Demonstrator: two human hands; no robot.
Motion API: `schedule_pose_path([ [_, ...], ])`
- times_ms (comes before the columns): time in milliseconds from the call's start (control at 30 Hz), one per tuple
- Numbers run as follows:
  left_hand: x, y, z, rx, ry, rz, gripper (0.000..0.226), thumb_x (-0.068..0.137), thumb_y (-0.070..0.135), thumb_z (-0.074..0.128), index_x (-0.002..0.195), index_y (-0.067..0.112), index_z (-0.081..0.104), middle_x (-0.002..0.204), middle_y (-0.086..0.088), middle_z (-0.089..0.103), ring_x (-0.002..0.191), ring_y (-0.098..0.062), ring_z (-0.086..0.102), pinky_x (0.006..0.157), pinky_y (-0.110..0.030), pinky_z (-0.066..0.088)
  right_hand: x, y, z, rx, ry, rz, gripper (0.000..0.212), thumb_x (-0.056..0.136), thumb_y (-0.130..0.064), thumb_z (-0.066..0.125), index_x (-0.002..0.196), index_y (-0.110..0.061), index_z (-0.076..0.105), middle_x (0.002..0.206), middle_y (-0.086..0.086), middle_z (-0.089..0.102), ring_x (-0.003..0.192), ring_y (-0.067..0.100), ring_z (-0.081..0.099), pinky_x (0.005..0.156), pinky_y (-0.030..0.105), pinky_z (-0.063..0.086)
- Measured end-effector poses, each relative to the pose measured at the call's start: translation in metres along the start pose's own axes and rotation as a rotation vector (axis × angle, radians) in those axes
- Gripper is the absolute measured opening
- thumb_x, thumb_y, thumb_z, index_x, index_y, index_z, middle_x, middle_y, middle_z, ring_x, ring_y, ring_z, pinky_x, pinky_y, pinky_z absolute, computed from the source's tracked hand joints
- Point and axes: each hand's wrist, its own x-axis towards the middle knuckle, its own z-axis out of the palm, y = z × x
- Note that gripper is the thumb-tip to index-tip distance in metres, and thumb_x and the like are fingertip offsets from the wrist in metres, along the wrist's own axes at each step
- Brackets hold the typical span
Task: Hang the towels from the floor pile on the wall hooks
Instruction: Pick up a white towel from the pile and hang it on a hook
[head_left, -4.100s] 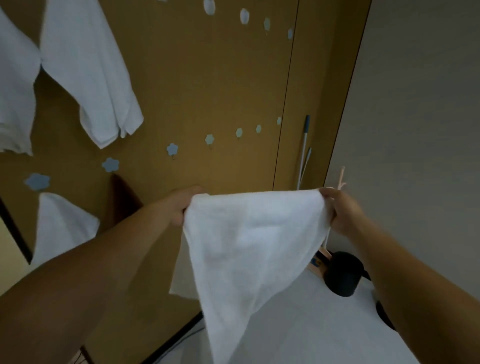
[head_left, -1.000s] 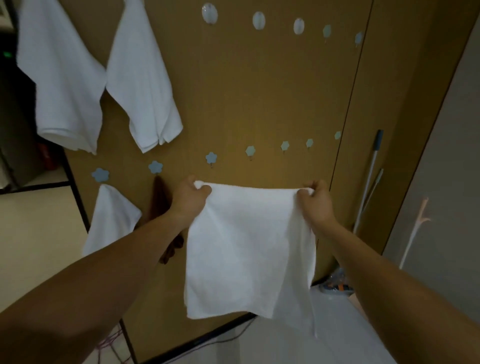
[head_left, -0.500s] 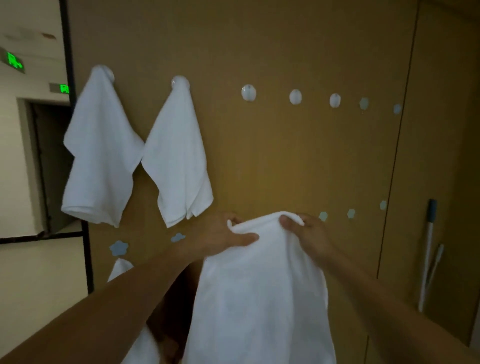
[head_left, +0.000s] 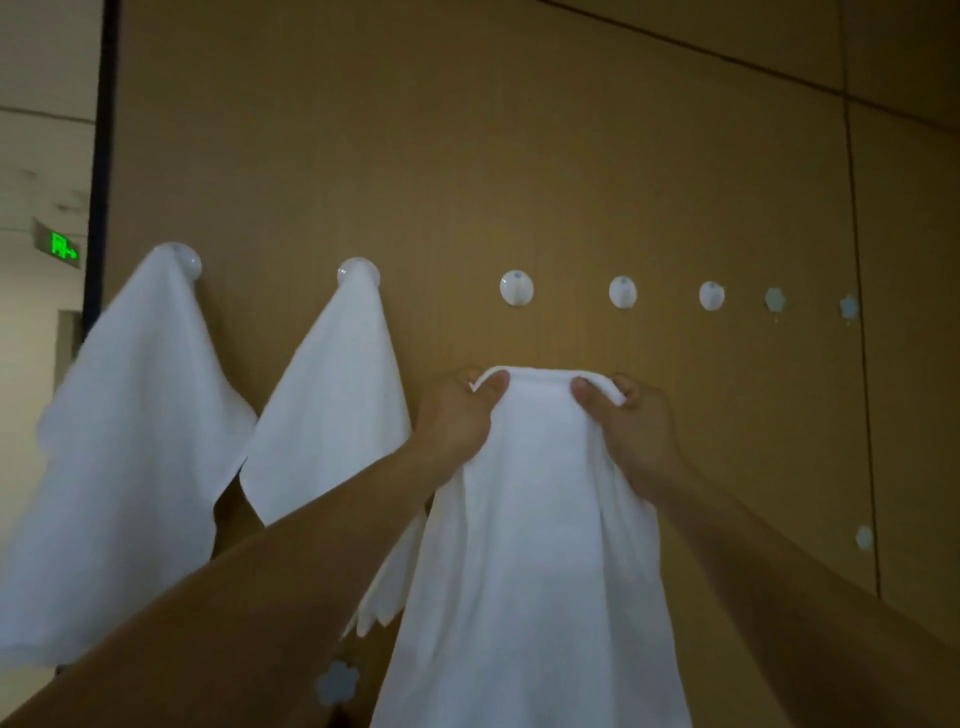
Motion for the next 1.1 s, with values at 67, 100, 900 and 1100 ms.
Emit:
schedule_pose_path([
  [67,0.032,0.007,0.008,0.052,0.045,0.032,0.021,0.094,0.045,0.052,0.079,0.032,0.056,0.079,0.018,0.057,0.073,0.0,0.053,0.057,-0.017,0.035,0.036,0.0,0.008,-0.032,0.042,-0.06,0.028,0.086,-0.039,0.068,0.08,-0.012,0.067,0.079,0.008,0.069,0.068,0.012,0.057,0.064,0.031,0.046],
  [100,0.048,0.011,0.011,0.088,0.086,0.058,0.021,0.094,0.045,0.052,0.08,0.031,0.056,0.078,0.017,0.056,0.072,-0.001,0.053,0.057,-0.018,0.033,0.053,-0.002,0.012,-0.044,0.061,-0.084,0.026,0.086,-0.04,0.067,0.079,-0.015,0.066,0.076,0.004,0.068,0.068,0.012,0.058,0.064,0.032,0.046],
  [900,0.177,0.033,0.019,0.639,0.214,-0.125,0.03,0.077,0.029,0.074,0.085,0.001,0.068,0.08,-0.009,0.066,0.066,-0.017,0.059,0.051,-0.025,0.041,0.211,0.029,0.048,-0.234,-0.118,-0.12,0.044,0.071,-0.059,0.066,0.09,-0.02,0.057,0.084,-0.004,0.065,0.076,0.019,0.064,0.069,0.036,0.053],
  [1100,0.158,0.046,0.034,0.968,0.006,-0.212,0.027,0.082,0.036,0.066,0.076,0.012,0.057,0.078,-0.004,0.06,0.066,-0.016,0.056,0.056,-0.026,0.041,0.19,0.023,0.048,-0.52,-0.108,-0.167,0.052,0.076,-0.054,0.068,0.111,-0.019,0.051,0.108,0.0,0.058,0.093,0.02,0.057,0.071,0.031,0.041],
])
